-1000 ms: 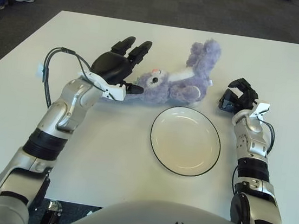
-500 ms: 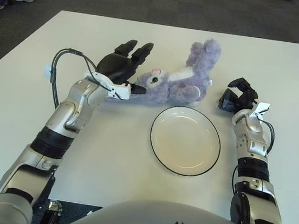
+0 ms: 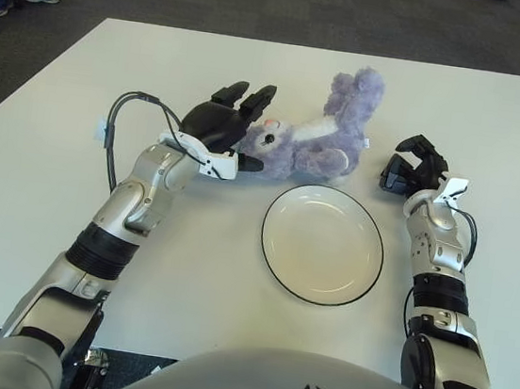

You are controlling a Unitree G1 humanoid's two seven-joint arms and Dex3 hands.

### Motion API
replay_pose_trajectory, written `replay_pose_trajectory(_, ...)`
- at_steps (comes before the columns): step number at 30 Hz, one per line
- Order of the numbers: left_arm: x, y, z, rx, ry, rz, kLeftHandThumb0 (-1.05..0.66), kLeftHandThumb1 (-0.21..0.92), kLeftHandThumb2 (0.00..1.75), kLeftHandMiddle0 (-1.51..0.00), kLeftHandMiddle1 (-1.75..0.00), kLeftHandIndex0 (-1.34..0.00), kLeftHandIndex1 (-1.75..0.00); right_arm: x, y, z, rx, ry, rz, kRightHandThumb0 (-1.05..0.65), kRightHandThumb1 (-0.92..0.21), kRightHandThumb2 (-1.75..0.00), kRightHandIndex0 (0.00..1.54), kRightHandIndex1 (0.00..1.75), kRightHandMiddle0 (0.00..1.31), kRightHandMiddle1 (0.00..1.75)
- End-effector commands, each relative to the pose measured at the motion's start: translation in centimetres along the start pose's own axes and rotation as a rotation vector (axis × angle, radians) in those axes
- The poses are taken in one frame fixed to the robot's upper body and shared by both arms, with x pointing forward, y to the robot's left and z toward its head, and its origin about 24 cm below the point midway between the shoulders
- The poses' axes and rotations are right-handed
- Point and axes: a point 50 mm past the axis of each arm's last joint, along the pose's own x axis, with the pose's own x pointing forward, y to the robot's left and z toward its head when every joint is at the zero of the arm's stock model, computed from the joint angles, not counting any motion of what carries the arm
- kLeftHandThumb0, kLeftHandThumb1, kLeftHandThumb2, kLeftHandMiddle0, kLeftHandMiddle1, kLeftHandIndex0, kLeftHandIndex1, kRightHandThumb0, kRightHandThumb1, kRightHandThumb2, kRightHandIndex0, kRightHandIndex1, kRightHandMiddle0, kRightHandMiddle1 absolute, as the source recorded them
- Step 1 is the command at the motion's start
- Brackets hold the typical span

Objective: Put the doll into the plate.

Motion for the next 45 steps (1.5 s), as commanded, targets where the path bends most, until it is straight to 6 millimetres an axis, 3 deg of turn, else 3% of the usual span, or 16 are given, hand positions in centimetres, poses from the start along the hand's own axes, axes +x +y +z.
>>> replay_pose_trajectory(1,-0.2,0.2,0.6,-0.010,-0.024,-0.061,-1.05,0.92,0.54,-0.07,0.00,0.00,0.00,-0.2,-0.3,-1.0,-0.011,0.045,-0.004,-0.01,0.06,-1.75,0.89,1.75,0.67,1.75)
replay_pose_trajectory(16,-1.4,0.5,2.6,0.003,-0.072,-0.201,-1.05,0.92,0.57,0.00,0.00,0.00,0.00,-0.2,-0.2,-1.0,-0.012,0.046,-0.004,-0.01,0.06,-1.75,0.89,1.75,0.67,1.75)
replay_pose_trajectory(35,-2.4,0.2,3.5,0.089,-0.113,-0.228,-1.05,0.92,0.60,0.00,0.00,0.00,0.00,-0.2,0.0,-1.0,-0.021,0.043,0.006,-0.01,0.06,-1.75,0.88,1.75,0.67,1.75)
replay_pose_trajectory(45,-1.8,-2.9,2.1,0.132,-0.027,-0.172,-1.05,0.92,0.53,0.00,0.00,0.00,0.00,-0.2,0.0,-1.0,-0.017,0.040,0.014,-0.01,0.04,-1.73,0.87,1.75,0.66,1.75)
